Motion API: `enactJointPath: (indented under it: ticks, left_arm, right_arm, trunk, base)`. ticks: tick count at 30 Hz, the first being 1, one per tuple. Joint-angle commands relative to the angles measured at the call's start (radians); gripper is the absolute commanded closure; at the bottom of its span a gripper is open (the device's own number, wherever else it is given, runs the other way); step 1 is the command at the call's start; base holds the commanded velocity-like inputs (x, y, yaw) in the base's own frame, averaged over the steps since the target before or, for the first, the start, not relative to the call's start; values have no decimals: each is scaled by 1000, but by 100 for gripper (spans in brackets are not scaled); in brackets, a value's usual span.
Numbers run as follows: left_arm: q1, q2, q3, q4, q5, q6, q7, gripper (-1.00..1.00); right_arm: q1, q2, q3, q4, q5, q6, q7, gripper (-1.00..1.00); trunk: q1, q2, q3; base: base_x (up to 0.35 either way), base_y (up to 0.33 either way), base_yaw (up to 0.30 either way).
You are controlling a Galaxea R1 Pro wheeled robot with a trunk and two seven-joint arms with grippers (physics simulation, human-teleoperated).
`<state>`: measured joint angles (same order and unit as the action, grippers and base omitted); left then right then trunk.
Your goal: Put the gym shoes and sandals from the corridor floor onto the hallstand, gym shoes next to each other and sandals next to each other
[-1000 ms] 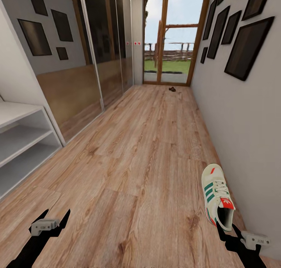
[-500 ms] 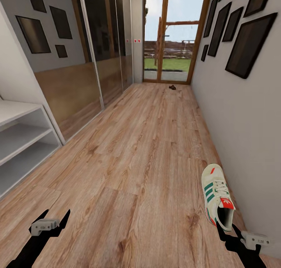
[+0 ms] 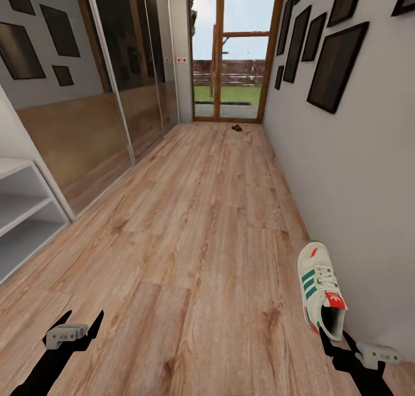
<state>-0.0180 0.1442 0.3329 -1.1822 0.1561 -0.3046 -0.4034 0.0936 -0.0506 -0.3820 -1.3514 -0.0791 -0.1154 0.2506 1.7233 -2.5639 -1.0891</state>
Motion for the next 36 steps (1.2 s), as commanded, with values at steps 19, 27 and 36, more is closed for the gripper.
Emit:
enactJointPath:
  ticks: [19,27,36]
  left_arm:
    - [-3,1,1,4,0,-5,1,-100]
    - [-5,1,1,5,0,-5,1,-100]
    - [-5,1,2,6,0,-5,1,-100]
  right_arm:
    - [0,-1,0,0,0,0,-1,100]
    - [-1,-1,0,0,0,1,-1,100]
    - [-4,-1,0,1,0,4,-4,100]
  trunk:
    - [0,0,0]
    - [0,0,-4]
    - [0,0,-11]
  base:
    - [14,0,-202]
    - [242,0,-16]
    - [307,0,-4]
